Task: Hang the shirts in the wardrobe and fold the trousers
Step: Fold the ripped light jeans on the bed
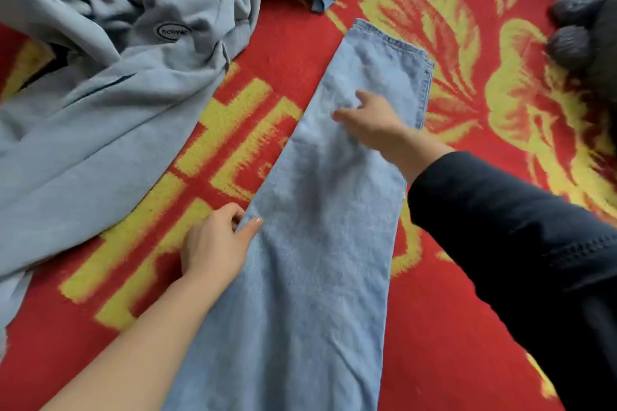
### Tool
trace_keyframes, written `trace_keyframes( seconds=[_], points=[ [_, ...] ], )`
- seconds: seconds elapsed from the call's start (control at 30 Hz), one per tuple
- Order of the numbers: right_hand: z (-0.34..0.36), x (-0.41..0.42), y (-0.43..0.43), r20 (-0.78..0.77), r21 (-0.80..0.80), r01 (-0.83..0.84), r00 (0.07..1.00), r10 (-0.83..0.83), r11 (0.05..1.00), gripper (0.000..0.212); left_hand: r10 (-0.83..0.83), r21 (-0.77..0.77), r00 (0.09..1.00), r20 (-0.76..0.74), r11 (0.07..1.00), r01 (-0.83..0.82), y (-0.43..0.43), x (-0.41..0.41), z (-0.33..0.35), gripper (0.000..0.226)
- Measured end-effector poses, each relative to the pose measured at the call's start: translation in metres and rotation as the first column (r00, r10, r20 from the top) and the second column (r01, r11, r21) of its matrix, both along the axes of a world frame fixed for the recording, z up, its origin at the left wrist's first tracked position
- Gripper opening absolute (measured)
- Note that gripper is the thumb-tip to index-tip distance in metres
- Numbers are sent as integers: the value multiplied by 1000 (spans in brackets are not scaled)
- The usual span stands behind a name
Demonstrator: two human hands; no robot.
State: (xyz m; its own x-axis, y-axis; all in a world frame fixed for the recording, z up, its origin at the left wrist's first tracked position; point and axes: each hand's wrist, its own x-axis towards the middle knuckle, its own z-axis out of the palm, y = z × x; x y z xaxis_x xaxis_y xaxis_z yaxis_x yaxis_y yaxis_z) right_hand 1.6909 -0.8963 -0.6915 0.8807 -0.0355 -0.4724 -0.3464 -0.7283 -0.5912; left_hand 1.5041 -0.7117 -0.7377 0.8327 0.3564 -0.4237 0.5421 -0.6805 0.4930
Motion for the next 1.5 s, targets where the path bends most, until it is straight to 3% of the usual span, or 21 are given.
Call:
trace_keyframes(
  seconds=[0.07, 0.17, 0.33, 0.43, 0.5, 0.57, 0.63, 0.7, 0.83, 1.0, 1.07, 1.1, 1.2, 1.27, 1.37, 1.5],
  points=[
    [-18, -29, -2, -1, -187, -226, 973, 230, 956, 64, 5, -7, 1000, 5, 1000, -5, -1, -2, -2, 30],
    [-28, -62, -16, -17, -370, -358, 925, 380, 857, 66, -34, -13, 996, 85, 999, 35, -1, -10, -1, 25],
    [-33, -112, -54, -15, -453, -224, 970, 244, 863, 65, -29, -61, 991, 132, 997, 37, 7, -41, 0, 17],
    [-29, -151, -63, 52, -381, -20, 998, 43, 924, 72, -11, -92, 994, 105, 996, 21, 16, -64, 0, 20],
    [-28, -187, -58, 136, -230, 165, 981, -136, 959, 72, -26, -95, 998, 60, 995, 31, 21, -80, 2, 24],
    [-24, -221, -51, 61, -63, 316, 948, -313, 947, 64, -74, -85, 997, 13, 994, 75, 26, -99, 4, 30],
    [-21, -251, -47, -82, -23, 312, 946, -313, 950, 41, -140, -74, 989, -55, 988, 135, 32, -119, 5, 28],
    [-20, -270, -49, -63, -113, 246, 965, -254, 963, 17, -168, -83, 982, -86, 983, 161, 39, -134, 5, 27],
    [-17, -303, -48, 23, -125, 445, 895, -446, 887, 18, -190, -91, 974, -125, 980, 180, 61, -161, 12, 21],
    [-21, -386, -26, -205, 180, 705, 709, -674, 686, 22, -235, -173, 967, -93, 961, 217, 79, -203, 26, 31],
    [-22, -430, -10, -334, 256, 758, 652, -681, 600, 23, -249, -152, 962, -113, 961, 231, 86, -218, 25, 35],
    [-21, -452, -1, -381, 267, 749, 660, -648, 606, 24, -263, -129, 956, -129, 960, 247, 88, -227, 23, 37],
    [-15, -511, 24, -442, 274, 664, 729, -523, 695, 22, -282, -100, 946, -161, 958, 269, 91, -255, 22, 37],
    [-14, -535, 33, -444, 292, 641, 748, -493, 709, 22, -260, -128, 949, -179, 962, 240, 93, -274, 22, 32],
    [-15, -553, 38, -429, 263, 519, 818, -384, 813, 23, -247, -202, 945, -216, 958, 204, 96, -299, 26, 23],
    [-9, -567, 31, -377, 316, 474, 858, -349, 822, 33, -331, -278, 910, -249, 924, 261, 99, -323, 33, 31]
  ],
)
